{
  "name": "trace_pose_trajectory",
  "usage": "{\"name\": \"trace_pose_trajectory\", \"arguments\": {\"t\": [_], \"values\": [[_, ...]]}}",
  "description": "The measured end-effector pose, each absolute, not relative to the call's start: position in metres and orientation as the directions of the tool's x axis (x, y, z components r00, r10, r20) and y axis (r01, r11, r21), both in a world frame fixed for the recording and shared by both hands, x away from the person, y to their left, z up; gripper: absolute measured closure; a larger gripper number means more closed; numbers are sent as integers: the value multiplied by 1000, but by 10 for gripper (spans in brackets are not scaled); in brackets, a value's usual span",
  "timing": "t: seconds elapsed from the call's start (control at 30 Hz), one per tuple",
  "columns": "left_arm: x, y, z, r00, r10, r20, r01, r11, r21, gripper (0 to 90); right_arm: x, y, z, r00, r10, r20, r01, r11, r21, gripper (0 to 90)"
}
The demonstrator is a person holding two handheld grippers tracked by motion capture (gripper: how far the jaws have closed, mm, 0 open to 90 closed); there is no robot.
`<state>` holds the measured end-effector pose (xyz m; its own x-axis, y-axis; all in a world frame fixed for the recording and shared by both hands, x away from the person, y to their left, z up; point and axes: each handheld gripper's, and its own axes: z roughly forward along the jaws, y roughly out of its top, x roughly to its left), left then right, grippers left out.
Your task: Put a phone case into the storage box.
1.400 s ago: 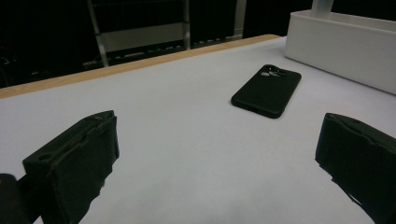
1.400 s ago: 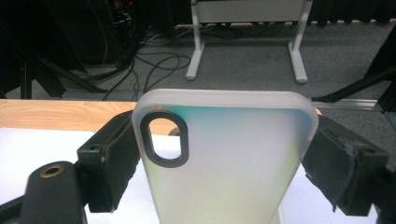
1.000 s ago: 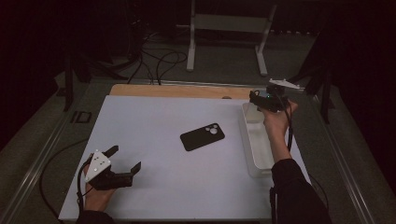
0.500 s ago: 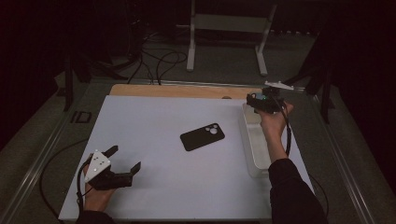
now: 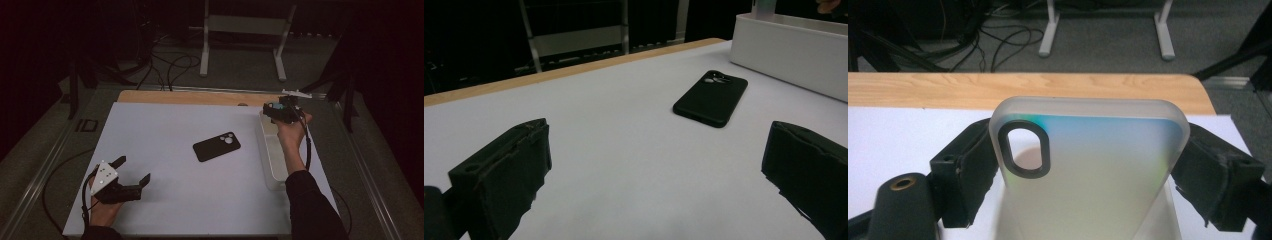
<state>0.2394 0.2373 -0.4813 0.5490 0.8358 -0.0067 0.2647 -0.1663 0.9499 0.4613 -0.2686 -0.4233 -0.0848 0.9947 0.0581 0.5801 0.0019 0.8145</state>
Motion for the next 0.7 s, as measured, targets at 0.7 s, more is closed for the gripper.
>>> {"name": "trace_pose_trajectory", "arguments": {"t": [0.7], "values": [[240,237,-482,549,836,-8,269,-168,948,0,469,-270,-437,-96,994,55,592,13,806,125]]}}
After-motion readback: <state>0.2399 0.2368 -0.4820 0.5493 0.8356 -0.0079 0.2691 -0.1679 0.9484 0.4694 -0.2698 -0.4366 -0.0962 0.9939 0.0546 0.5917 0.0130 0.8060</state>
